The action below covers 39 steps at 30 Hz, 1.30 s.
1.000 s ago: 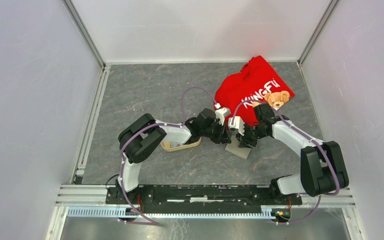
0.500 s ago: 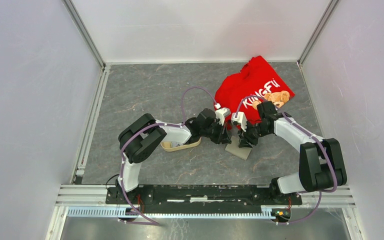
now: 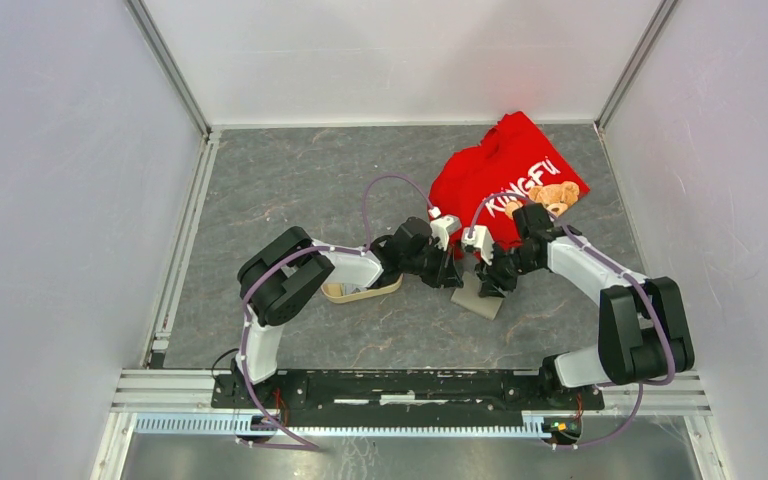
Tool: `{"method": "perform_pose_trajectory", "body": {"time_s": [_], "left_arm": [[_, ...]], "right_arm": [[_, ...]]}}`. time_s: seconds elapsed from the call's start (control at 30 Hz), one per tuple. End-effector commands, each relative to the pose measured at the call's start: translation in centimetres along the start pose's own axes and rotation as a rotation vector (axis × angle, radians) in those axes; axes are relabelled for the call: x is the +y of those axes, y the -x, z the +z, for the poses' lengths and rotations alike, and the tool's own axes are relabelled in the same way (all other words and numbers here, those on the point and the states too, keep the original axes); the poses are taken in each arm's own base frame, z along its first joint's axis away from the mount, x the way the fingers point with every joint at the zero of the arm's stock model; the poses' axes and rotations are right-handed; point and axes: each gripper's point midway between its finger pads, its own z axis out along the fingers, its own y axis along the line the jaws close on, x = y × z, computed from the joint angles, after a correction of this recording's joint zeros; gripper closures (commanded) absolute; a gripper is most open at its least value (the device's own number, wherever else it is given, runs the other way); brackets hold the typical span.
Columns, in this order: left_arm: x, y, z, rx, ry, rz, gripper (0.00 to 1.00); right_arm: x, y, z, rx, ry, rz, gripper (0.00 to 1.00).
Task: Put the credit cards into the card holder
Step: Close the card holder at the center of the board.
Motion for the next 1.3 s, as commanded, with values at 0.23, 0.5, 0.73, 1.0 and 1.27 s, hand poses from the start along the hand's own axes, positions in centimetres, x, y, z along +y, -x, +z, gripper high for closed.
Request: {"method": "perform_pose_trajectory", "body": {"time_s": [0.23,0.5,0.73,1.0,1.27], "left_arm": [[0.0,-1.1,0.4,0.033,-0.017,-0.049,0.98],[-0.2,-0.8,0.4,0.027,-0.021,-0.052,0.98],[-0.2,-0.9,0.5,0.030,-0.027,-0.055,0.98],[-0.1,-1.1,0.3,0.030,-0.019,-0.070,0.98],[-0.1,-1.2,0.4,0.032,-0.016,-0.086,0.98]], "right_arm": [[-0.8,-0.3,-0.1,0.028,-0.082,-0.090,0.58],[-0.7,0.8,0.0,-0.010,-0.066,-0.024,0.82],[-0.4,1.6,-0.1,-0.040,-0.053,0.009,0.88],[-0.1,1.7,0.2,-0.045,-0.023,0.058,1.00],[-0.9,1.1,-0.3,-0.013,-0.089,0.028,1.00]]}}
